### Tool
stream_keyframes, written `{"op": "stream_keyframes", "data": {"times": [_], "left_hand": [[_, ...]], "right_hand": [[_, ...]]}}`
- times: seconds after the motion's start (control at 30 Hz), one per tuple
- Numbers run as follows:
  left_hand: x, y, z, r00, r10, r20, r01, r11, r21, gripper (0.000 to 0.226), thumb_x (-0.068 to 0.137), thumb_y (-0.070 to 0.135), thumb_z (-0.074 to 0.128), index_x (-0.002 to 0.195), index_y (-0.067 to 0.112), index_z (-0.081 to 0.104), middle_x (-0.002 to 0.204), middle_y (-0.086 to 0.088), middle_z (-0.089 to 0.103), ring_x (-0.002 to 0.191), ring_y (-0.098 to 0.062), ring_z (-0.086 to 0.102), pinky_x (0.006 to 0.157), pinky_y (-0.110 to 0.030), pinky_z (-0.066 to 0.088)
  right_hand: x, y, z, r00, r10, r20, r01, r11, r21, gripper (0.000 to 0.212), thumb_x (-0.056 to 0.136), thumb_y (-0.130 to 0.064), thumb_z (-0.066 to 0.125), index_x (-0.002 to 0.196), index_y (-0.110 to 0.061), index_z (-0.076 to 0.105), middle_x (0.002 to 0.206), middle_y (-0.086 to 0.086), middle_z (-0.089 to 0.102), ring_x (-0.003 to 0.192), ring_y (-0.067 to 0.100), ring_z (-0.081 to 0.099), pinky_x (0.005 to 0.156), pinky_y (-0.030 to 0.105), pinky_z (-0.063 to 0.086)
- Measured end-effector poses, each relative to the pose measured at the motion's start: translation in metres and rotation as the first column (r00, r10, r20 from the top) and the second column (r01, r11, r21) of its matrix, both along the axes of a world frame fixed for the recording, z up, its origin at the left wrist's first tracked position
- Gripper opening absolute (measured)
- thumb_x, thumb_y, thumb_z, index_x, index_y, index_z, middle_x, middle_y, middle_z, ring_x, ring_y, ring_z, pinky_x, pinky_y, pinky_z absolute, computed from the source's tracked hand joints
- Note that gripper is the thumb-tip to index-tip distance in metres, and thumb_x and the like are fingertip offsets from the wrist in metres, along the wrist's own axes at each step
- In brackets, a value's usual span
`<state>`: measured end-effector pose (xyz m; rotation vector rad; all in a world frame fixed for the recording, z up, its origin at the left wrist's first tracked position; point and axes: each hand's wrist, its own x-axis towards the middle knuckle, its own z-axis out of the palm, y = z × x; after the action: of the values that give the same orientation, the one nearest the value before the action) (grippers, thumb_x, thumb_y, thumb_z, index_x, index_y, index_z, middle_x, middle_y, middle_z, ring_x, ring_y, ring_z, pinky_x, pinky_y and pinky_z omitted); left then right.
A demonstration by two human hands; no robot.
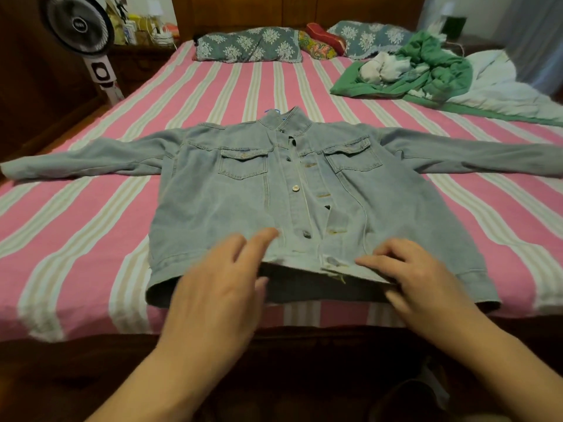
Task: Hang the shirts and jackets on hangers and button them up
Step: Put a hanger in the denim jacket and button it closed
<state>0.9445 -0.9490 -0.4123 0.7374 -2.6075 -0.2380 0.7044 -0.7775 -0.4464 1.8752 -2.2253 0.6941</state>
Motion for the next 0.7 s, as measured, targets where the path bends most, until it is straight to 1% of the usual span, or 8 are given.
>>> {"op": "stream_keyframes", "data": {"times": [0.07,0.2,0.27,0.33,0.4,0.53,0.6,0.7], "left_hand": [[0.015,-0.014,-0.006,0.977,0.169,0.133,-0.14,0.97,-0.2,0.083,0.062,0.023,0.082,0.139,0.026,0.052,0.11,-0.006,0.05,0.098,-0.03,0.05,0.074,-0.046,0.047],[0.044,-0.038,-0.01,0.931,0.133,0.34,-0.105,0.989,-0.1,0.037,0.068,0.001,0.071,0.09,0.024,0.051,0.087,0.0,0.046,0.077,-0.032,0.052,0.059,-0.041,0.042],[0.056,-0.042,-0.007,0.88,0.034,0.474,0.01,0.996,-0.089,0.034,0.081,0.011,0.068,0.085,0.03,0.04,0.084,0.005,0.047,0.078,-0.025,0.055,0.061,-0.042,0.046],[0.059,-0.034,0.0,0.727,0.009,0.686,0.067,0.994,-0.084,0.022,0.09,0.034,0.062,0.101,0.035,0.043,0.102,0.007,0.052,0.098,-0.02,0.055,0.08,-0.038,0.048],[0.051,-0.026,0.013,0.62,-0.006,0.785,0.043,0.999,-0.026,0.036,0.088,0.06,0.057,0.112,0.035,0.047,0.114,0.01,0.053,0.11,-0.017,0.053,0.087,-0.032,0.044],[-0.016,-0.025,0.028,0.935,-0.082,0.344,-0.01,0.966,0.258,0.025,0.095,0.051,0.059,0.088,0.028,0.061,0.084,0.01,0.065,0.082,-0.013,0.061,0.067,-0.03,0.045],[-0.065,-0.032,0.02,0.989,-0.076,0.128,0.014,0.904,0.427,0.009,0.097,0.032,0.063,0.09,0.029,0.069,0.085,0.01,0.07,0.086,-0.013,0.065,0.071,-0.026,0.045],[-0.121,-0.045,-0.01,0.991,-0.053,0.124,-0.015,0.872,0.489,0.018,0.096,0.022,0.064,0.112,0.021,0.073,0.111,-0.002,0.074,0.107,-0.02,0.066,0.091,-0.026,0.049]], "right_hand": [[0.005,0.012,-0.001,1.0,0.017,-0.008,-0.017,1.0,0.003,0.042,0.075,-0.005,0.063,0.115,-0.016,0.073,0.099,-0.004,0.057,0.089,0.016,0.058,0.075,0.027,0.05],[0.011,0.021,-0.004,0.994,0.092,0.051,-0.097,0.988,0.117,0.042,0.076,0.005,0.075,0.111,-0.019,0.073,0.095,-0.009,0.055,0.087,0.013,0.057,0.069,0.031,0.053],[0.01,0.022,-0.002,0.988,0.114,0.103,-0.136,0.963,0.235,0.041,0.075,0.0,0.074,0.105,-0.028,0.071,0.093,-0.018,0.053,0.09,0.011,0.059,0.072,0.027,0.05],[0.01,0.019,0.006,0.986,0.093,0.141,-0.144,0.9,0.412,0.032,0.082,-0.013,0.074,0.105,-0.033,0.068,0.094,-0.022,0.054,0.093,0.006,0.059,0.078,0.024,0.047],[0.011,0.011,0.018,0.982,0.067,0.178,-0.152,0.841,0.52,0.018,0.088,-0.035,0.072,0.106,-0.033,0.07,0.094,-0.022,0.061,0.089,-0.001,0.059,0.079,0.02,0.046],[0.012,-0.035,0.043,0.957,-0.033,0.29,0.008,0.996,0.087,0.008,0.094,-0.031,0.066,0.092,-0.027,0.073,0.083,-0.018,0.065,0.08,-0.001,0.061,0.071,0.019,0.044],[0.007,-0.071,0.044,0.957,-0.218,0.193,0.181,0.964,0.194,0.016,0.095,-0.039,0.062,0.089,-0.025,0.068,0.082,-0.014,0.061,0.08,0.008,0.058,0.07,0.029,0.041],[-0.004,-0.117,0.024,0.87,-0.482,0.107,0.372,0.782,0.499,0.048,0.088,-0.066,0.057,0.089,-0.018,0.062,0.084,0.002,0.065,0.087,0.027,0.062,0.067,0.033,0.041]]}}
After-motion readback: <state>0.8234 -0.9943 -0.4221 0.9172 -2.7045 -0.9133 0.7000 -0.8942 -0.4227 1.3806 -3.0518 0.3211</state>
